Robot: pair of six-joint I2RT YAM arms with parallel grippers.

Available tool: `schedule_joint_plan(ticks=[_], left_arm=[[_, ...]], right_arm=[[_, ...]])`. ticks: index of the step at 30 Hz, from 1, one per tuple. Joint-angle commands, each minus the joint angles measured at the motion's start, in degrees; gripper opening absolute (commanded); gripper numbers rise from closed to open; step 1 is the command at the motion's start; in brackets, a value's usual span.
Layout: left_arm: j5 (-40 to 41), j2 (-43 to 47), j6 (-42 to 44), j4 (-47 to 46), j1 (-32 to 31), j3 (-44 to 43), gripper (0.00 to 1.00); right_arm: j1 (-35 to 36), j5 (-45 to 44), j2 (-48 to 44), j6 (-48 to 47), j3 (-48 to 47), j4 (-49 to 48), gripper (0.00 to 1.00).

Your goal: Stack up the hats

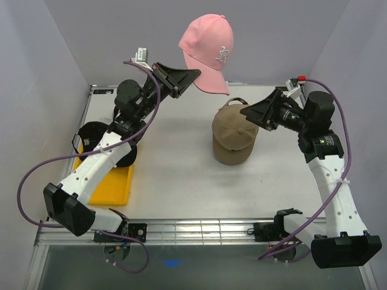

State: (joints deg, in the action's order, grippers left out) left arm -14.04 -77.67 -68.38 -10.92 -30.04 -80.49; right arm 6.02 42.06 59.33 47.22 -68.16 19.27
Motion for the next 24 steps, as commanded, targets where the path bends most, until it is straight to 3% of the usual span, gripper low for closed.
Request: schedule_joint_plan(ticks=[1,11,24], left_arm=[[-3.1,2.0,-8.4,-21.1,-1.1,3.4,0.0],[-6.0,-0.6,-18.8,-43.8,-1.8,14.4,0.0],[-6.2,-8.7,-26.1,-58.4,-5.3,19.1,0.0]], right_arm=[[0.0,1.9,-0.2,9.5,-1.6,-10.5,0.74],[-0.3,-0.3,-4.7,20.8,5.5,-22.2,0.79],[-0.5,-0.1,-5.0,31.9,13.1,-36.6,0.82]])
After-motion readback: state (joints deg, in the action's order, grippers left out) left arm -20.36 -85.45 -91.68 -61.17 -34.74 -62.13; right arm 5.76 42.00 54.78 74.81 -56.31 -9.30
